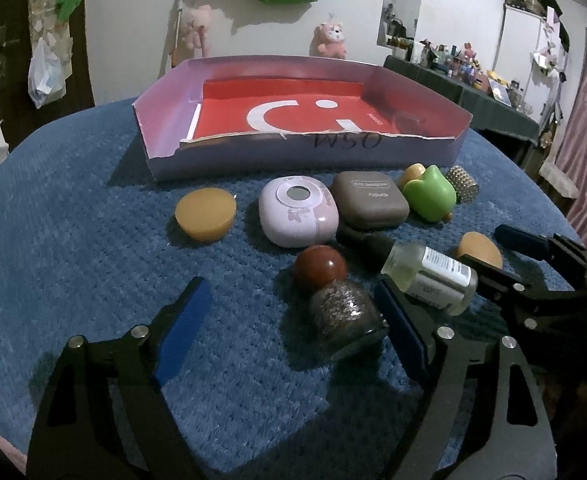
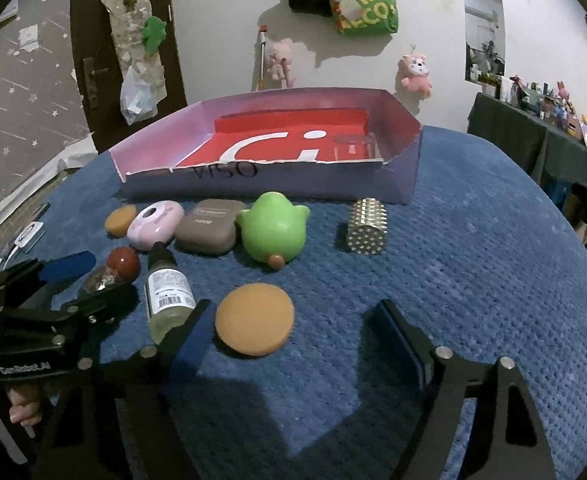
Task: Organize rigid objects
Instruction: 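Move the left tool toward the glass jar while the right tool approaches the orange sponge, then grasp the glass jar and brown ball with the left tool while the right tool grasps the orange sponge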
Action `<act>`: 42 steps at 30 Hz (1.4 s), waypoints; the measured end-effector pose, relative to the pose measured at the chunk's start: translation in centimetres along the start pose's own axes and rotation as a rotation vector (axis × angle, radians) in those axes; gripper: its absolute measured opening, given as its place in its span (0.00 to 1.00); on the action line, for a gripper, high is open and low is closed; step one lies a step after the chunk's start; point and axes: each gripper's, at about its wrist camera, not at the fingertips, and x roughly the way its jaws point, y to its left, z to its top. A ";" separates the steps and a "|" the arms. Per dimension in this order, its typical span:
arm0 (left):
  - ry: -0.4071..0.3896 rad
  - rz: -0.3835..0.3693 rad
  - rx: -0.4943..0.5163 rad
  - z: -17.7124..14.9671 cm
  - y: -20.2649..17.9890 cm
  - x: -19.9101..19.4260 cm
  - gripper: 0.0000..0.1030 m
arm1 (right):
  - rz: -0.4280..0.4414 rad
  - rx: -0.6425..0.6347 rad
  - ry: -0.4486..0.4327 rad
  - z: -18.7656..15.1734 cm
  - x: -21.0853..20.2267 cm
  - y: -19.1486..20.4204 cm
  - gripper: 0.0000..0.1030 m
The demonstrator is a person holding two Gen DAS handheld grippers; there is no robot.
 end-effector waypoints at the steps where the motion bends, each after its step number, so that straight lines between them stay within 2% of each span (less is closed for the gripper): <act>1: 0.001 -0.004 0.003 0.1 0.0 0.0 0.75 | 0.004 -0.005 -0.001 0.0 0.0 0.1 0.79; 4: 0.000 -0.012 0.011 0.2 -0.3 0.1 0.68 | 0.007 -0.013 -0.007 0.0 0.1 0.5 0.74; 5: -0.001 -0.025 0.013 0.2 -0.4 0.1 0.63 | 0.013 -0.015 -0.008 0.0 0.2 0.6 0.70; 7: -0.004 -0.040 0.017 0.2 -0.5 0.1 0.53 | 0.030 -0.013 -0.013 0.1 0.2 0.6 0.57; 8: -0.005 -0.053 0.020 0.2 -0.6 0.0 0.47 | 0.047 -0.013 -0.013 0.1 0.1 0.7 0.46; 9: -0.002 -0.072 0.021 0.2 -0.6 0.0 0.37 | 0.068 -0.015 -0.010 0.1 0.1 0.9 0.39; 10: 0.002 -0.080 0.019 0.3 -0.7 0.0 0.36 | 0.070 -0.028 -0.009 0.1 0.1 1.2 0.39; 12: 0.007 -0.100 0.006 0.4 -0.4 -0.2 0.28 | 0.071 -0.042 -0.022 -0.1 -0.2 1.5 0.39; 15: 0.017 -0.127 -0.008 0.5 -0.2 -0.6 0.28 | 0.101 -0.019 -0.026 0.2 -0.7 1.3 0.39; 22: -0.009 -0.138 -0.001 0.6 -0.3 -1.6 0.28 | 0.095 -0.020 -0.087 1.8 -2.5 1.1 0.39; 42: -0.051 -0.146 0.012 1.2 -0.3 -2.9 0.28 | 0.099 -0.022 -0.074 1.4 -2.6 1.1 0.39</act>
